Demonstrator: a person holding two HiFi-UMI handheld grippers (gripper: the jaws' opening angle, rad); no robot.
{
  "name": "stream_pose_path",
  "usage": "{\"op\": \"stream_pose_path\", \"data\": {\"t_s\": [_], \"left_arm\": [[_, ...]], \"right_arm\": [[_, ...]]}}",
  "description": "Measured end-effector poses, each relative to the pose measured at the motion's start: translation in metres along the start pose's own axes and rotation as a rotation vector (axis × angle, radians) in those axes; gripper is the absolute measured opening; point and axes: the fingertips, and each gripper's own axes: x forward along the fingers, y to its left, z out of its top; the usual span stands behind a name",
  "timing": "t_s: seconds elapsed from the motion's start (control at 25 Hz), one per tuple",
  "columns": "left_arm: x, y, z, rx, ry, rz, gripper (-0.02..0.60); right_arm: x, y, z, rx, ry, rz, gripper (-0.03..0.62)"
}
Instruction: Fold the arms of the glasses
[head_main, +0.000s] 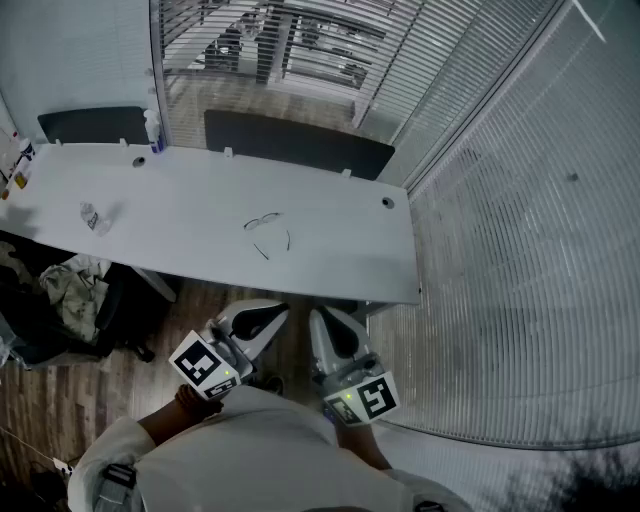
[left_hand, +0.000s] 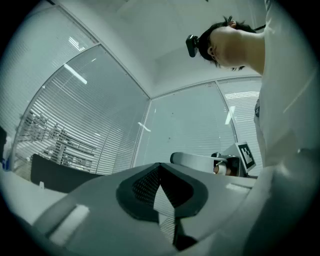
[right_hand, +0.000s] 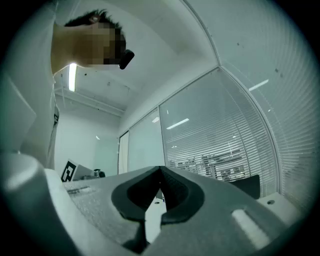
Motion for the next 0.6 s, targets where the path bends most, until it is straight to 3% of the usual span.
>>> {"op": "stream_pose_path", "data": {"t_s": [0.6], "left_arm": [[0.0025, -0.0046, 0.0013, 0.007, 0.016, 0.020, 0.003]], "right_arm": [[-0.0044, 0.0000, 0.0020, -0.010, 0.016, 0.011, 0.002]]}}
